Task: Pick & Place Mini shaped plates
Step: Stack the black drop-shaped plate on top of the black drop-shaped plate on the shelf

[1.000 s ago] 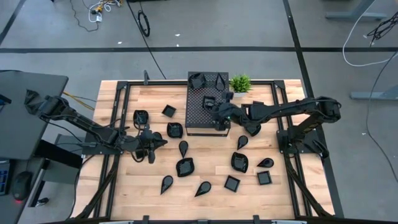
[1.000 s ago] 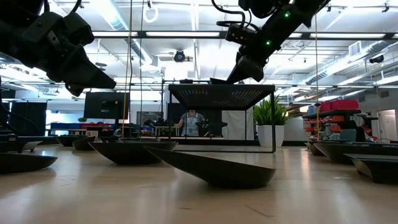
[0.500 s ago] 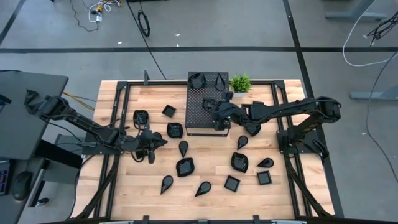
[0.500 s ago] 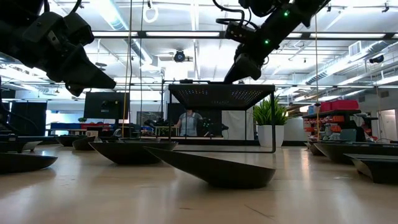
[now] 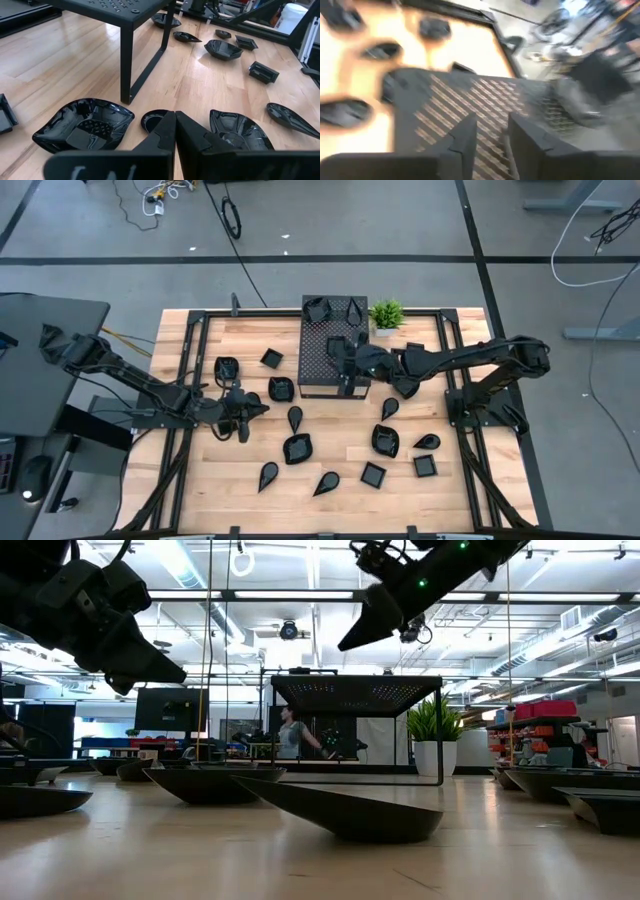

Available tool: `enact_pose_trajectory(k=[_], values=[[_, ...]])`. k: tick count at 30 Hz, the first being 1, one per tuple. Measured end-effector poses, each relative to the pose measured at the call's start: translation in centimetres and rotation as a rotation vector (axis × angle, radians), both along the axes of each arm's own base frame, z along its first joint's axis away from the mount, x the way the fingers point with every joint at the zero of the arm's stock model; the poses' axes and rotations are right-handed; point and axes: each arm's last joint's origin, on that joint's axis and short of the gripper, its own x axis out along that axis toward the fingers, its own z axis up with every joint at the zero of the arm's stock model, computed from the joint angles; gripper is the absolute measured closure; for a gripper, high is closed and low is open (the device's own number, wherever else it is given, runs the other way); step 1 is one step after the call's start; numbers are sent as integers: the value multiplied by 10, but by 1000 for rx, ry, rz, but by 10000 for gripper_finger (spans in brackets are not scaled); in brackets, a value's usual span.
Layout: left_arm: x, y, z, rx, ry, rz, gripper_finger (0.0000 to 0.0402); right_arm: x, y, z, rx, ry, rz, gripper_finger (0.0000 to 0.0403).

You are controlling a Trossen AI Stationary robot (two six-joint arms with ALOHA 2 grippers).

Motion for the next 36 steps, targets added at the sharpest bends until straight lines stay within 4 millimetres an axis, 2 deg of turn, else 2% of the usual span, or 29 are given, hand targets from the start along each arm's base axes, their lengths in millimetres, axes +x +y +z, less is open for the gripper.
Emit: enact_pose_trajectory(k=[5,7,9,13,15,17,23,28,32,36], values=[[0,0,0,1,3,0,385,1,-11,4,110,-95,-56,369],[0,0,0,1,3,0,385,0,-10,15,113,-175,-59,392],[0,0,0,1,2,0,385,-3,-5,31,107,-278,-43,397],[0,0,0,1,2,0,385,-13,20,67,106,-508,-12,389],[0,0,0,1,2,0,385,-20,39,81,79,-583,-12,394],[0,0,0,1,2,0,385,-27,63,87,29,-591,0,399],[0,0,0,0,2,0,385,-45,139,73,-44,-499,-73,399],[0,0,0,0,1,0,385,-63,183,54,33,-478,-115,400],[0,0,0,0,1,0,385,-75,197,37,221,-425,-66,400],[0,0,0,2,0,5,385,-81,193,14,475,-233,-58,400]])
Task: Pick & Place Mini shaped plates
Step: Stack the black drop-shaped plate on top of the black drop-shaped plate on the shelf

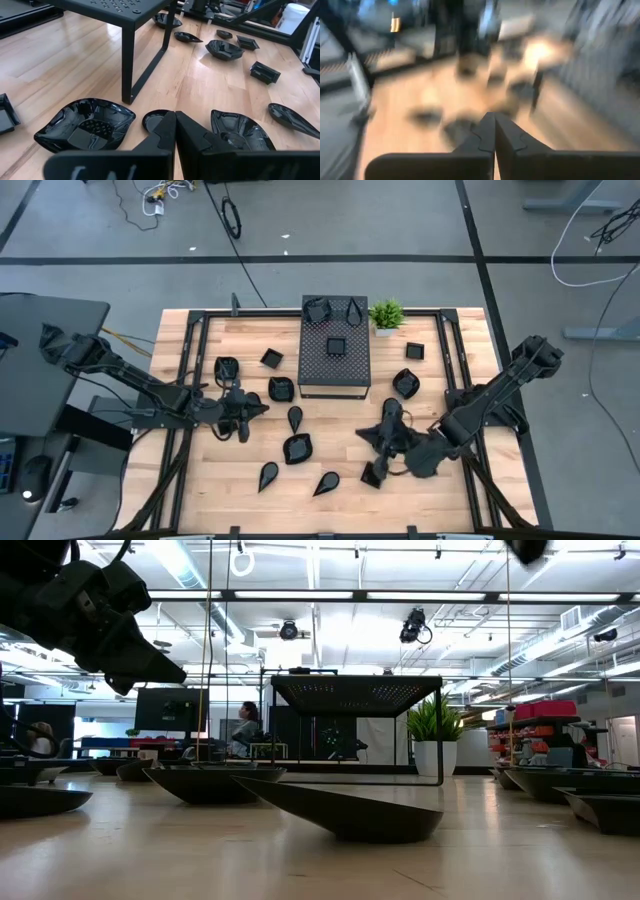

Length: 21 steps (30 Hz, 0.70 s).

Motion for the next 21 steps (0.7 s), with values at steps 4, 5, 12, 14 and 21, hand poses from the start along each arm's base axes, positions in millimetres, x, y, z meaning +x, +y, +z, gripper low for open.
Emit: enact_pose_trajectory(k=[4,5,12,14,21], values=[[0,0,0,2,-1,4,385,-12,-17,-24,188,325,-37,400],[0,0,0,3,-1,7,385,-17,-22,-29,211,414,-61,400],[0,0,0,4,-1,9,385,-58,-46,-42,259,992,-215,363],[0,0,0,5,-1,8,385,-66,-50,-42,232,1102,-225,343],[0,0,0,6,0,8,385,-68,-61,-63,184,1231,14,280]])
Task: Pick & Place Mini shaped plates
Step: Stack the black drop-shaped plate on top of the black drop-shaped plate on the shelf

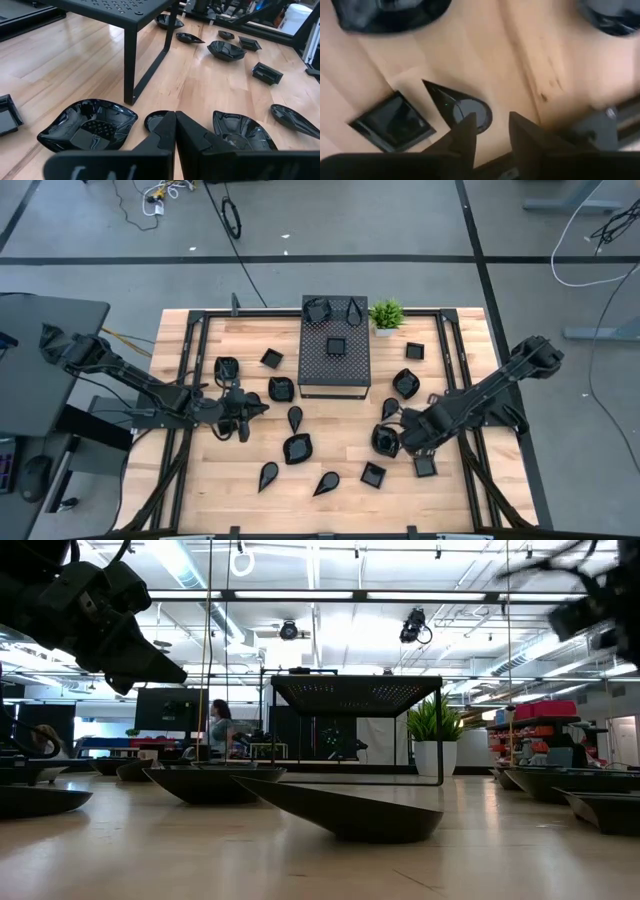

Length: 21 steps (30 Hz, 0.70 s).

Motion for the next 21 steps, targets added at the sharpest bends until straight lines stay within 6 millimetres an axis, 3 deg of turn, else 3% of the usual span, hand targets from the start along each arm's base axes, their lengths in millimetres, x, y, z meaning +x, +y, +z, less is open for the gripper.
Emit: enact_pose_trajectory(k=[7,14,21], values=[[0,0,0,4,2,-1,385,0,-15,-42,172,-20,299,275],[0,1,0,34,7,14,385,-5,-20,-53,195,4,498,295],[0,1,0,35,7,16,385,-6,-17,-59,324,-23,526,310]])
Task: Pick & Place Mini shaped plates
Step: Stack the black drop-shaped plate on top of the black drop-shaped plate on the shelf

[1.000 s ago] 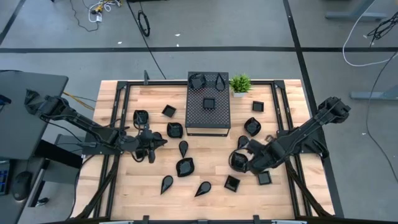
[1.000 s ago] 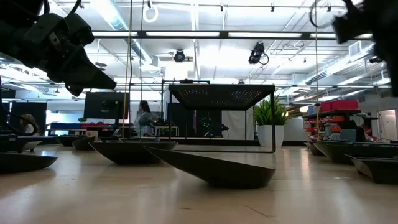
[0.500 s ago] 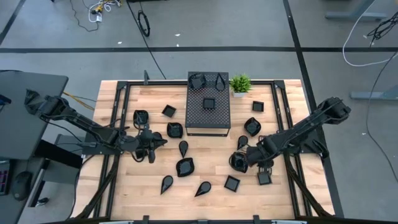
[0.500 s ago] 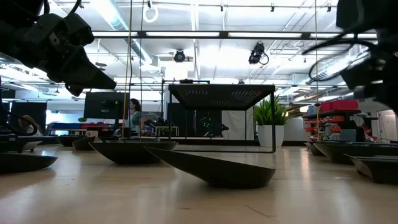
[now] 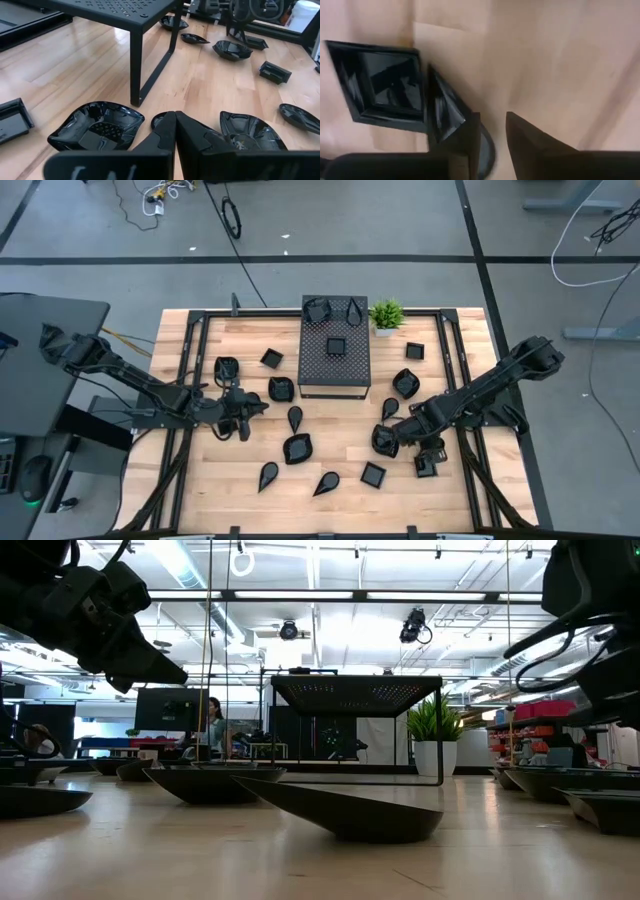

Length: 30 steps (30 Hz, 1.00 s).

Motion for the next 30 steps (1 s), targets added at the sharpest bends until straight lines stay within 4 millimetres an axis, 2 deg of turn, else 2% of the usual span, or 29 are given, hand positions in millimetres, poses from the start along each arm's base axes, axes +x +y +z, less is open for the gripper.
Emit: enact_pose_trajectory(k=[5,15,21,30], values=[[0,0,0,-4,-1,2,385,0,0,0,-2,4,-33,315],[0,0,0,-5,-1,3,385,5,3,14,-13,26,-59,306],[0,0,0,-5,1,3,385,-2,0,10,-20,82,-48,303],[0,0,0,-4,1,2,385,-2,0,9,17,69,39,305]])
